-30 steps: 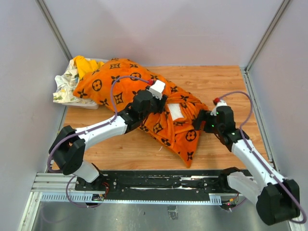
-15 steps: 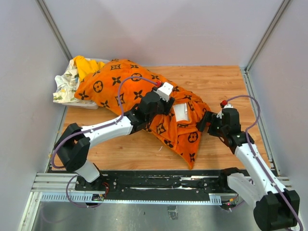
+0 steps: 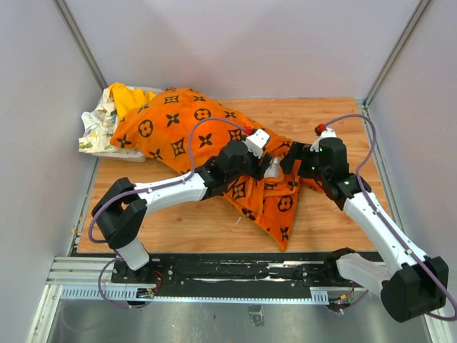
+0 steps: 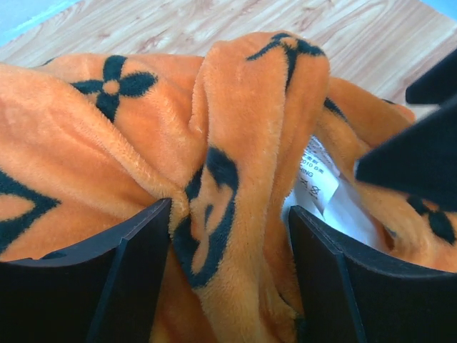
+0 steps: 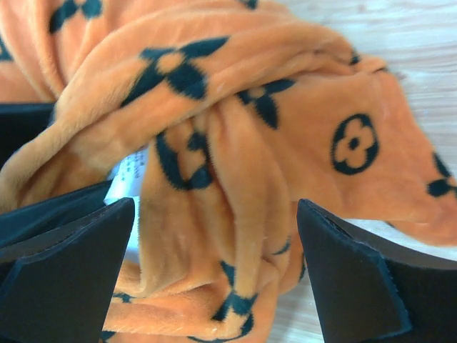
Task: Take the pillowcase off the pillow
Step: Remove the pillow from the pillowcase.
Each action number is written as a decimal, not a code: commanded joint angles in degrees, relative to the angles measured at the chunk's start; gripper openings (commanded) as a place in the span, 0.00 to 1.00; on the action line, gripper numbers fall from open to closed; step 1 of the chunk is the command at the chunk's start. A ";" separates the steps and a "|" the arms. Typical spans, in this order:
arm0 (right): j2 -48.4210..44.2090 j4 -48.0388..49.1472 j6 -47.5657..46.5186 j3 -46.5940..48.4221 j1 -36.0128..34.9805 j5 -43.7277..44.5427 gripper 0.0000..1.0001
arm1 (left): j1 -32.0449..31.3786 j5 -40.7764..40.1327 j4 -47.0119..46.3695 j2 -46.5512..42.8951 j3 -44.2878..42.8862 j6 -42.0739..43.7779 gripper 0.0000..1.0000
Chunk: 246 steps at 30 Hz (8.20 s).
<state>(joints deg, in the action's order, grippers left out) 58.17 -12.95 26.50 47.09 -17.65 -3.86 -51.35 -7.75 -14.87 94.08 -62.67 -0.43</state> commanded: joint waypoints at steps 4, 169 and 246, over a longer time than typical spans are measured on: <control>5.38 3.27 -0.70 -1.12 -3.22 -1.29 0.94 | -0.69 -3.23 3.14 6.99 -3.26 -1.21 0.70; -12.75 12.84 -5.65 -12.93 -10.56 -10.45 0.99 | 6.75 -12.21 14.98 -9.01 -4.67 -5.87 0.00; 3.32 30.92 -18.05 -4.40 -38.34 -8.15 0.98 | 8.76 -2.12 2.93 -14.44 -8.41 -4.49 0.00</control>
<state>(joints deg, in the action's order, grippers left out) 60.60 18.13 7.70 40.45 -56.53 -5.76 -42.98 -12.71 1.17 85.32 -72.90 -7.07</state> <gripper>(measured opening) 0.983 0.055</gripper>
